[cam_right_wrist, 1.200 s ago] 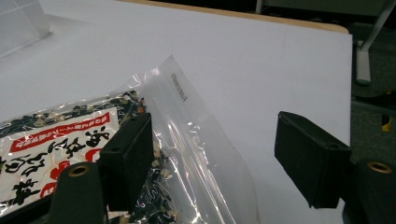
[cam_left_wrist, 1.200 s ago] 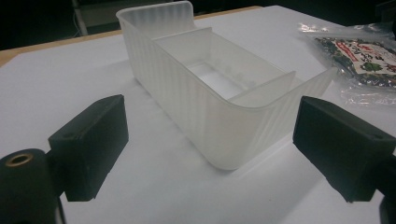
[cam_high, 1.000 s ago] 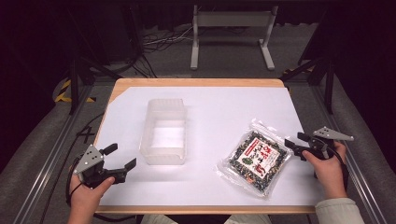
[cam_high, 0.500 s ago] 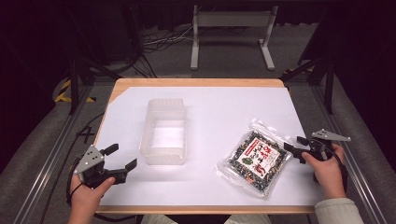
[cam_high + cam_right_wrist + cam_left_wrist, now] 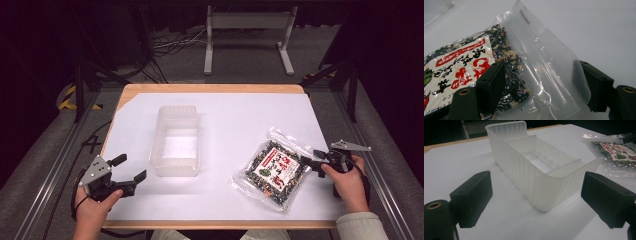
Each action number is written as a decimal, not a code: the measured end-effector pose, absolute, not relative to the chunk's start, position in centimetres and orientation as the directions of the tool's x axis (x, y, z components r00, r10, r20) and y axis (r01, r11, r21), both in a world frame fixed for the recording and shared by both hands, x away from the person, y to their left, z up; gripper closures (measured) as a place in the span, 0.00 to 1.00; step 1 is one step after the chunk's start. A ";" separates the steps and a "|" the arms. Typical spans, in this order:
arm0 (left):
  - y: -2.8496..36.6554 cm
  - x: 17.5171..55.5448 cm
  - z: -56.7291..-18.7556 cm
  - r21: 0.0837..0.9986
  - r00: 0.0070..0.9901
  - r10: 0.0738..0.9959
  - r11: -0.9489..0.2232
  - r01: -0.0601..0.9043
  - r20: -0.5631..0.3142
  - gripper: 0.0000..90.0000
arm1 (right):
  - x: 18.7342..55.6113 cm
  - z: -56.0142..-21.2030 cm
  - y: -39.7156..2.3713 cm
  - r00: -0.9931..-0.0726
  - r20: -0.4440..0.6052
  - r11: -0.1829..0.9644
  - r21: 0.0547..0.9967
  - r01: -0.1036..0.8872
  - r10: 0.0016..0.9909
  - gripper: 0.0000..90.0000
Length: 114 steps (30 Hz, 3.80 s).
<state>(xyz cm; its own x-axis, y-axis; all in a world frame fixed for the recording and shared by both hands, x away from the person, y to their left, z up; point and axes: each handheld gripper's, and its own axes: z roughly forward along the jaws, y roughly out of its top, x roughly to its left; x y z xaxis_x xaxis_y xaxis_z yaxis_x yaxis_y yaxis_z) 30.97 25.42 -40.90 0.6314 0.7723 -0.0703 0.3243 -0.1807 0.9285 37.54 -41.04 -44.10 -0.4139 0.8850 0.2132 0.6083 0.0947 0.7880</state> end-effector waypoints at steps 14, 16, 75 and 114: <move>25.3 30.9 -40.9 0.927 0.630 0.773 -0.183 0.329 -0.070 0.12 | 37.3 -44.1 -41.0 -0.409 0.219 0.103 0.767 0.633 0.886 0.57; 25.3 31.0 -40.9 0.926 0.631 0.773 -0.186 0.328 -0.068 0.12 | 37.3 -44.0 -41.0 -0.405 0.229 0.095 0.763 0.639 0.885 0.60; 25.7 30.5 -39.8 0.939 0.619 0.783 -0.164 0.302 -0.063 0.12 | 33.6 -32.5 -39.7 -0.501 0.084 0.116 0.928 0.354 0.861 1.00; 24.3 30.5 -38.9 0.941 0.646 0.762 -0.189 0.282 -0.041 0.12 | 31.2 -24.5 -35.1 -0.709 0.019 0.109 0.985 0.134 0.705 1.00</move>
